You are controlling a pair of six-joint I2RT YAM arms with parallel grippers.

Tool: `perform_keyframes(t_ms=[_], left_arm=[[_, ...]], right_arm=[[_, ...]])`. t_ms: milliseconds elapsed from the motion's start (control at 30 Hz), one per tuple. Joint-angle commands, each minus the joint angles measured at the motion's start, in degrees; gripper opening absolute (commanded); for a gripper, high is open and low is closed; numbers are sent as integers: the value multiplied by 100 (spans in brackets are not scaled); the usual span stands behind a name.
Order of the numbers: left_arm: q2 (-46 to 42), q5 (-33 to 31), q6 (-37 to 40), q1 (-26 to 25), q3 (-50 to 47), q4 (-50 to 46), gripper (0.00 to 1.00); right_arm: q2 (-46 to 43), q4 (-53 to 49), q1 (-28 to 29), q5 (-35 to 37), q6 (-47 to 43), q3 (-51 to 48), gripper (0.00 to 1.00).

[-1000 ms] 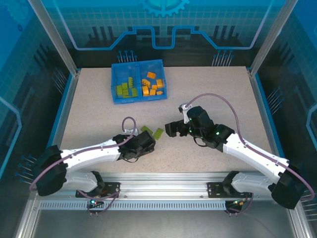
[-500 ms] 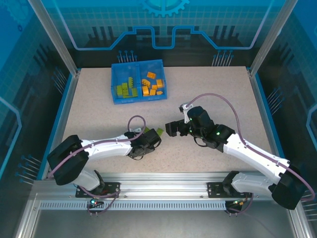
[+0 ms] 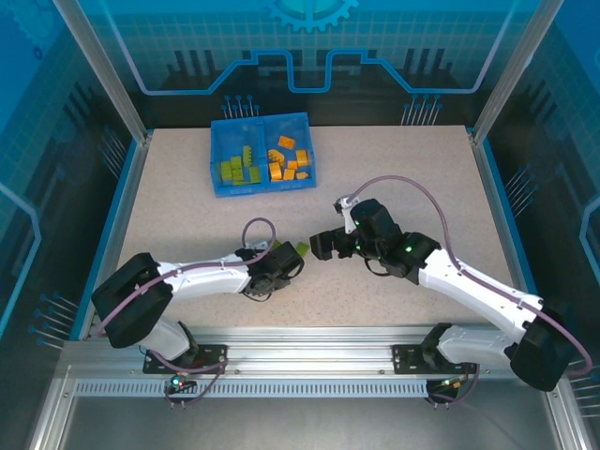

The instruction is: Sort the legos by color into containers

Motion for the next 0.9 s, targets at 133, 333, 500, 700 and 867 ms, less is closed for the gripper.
perform_keyframes(t_ms=[133, 333, 500, 700, 867], left_arm=[[-906, 46, 577, 227, 44, -208, 24], [-1625, 199, 1427, 813, 428, 51, 23], [-962, 475, 2289, 1535, 1397, 335, 23], [741, 496, 2964, 2209, 3274, 362, 22], [2342, 302, 3501, 2467, 5289, -68, 22]], right_arm=[[85, -120, 79, -449, -123, 371, 100], [-43, -125, 65, -312, -64, 393, 100], [-154, -194, 54, -94, -36, 403, 100], [-299, -292, 9, 23, -6, 337, 100], [-434, -408, -54, 63, -8, 320, 100]])
